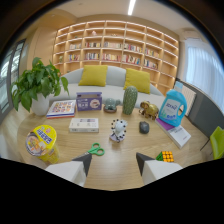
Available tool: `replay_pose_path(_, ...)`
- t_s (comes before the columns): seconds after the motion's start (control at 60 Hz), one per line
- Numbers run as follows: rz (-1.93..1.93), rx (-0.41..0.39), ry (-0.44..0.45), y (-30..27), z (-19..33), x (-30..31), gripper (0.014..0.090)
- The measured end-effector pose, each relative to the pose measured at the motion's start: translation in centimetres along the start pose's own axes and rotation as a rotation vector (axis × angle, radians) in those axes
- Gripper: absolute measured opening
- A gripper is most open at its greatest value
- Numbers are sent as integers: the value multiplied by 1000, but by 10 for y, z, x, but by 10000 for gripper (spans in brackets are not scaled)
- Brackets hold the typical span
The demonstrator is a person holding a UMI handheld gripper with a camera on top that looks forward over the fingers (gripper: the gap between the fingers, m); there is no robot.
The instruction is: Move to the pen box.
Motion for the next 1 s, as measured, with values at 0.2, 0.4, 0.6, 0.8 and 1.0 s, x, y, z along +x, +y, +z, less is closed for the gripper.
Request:
replay_pose_path(0.2, -2, -1, 7, 1, -12, -2, 844)
replay_pose_path(0.4, 10, 1, -11, 3, -33, -26, 843)
replay_pose_path(0.6, 21, -1, -65, 0, -29, -69, 842)
replay_pose_path(0.8, 12, -5, -90, -15, 24, -98, 844)
replay_pose_path(1.0, 21, -23, -115, -27, 93, -121, 845)
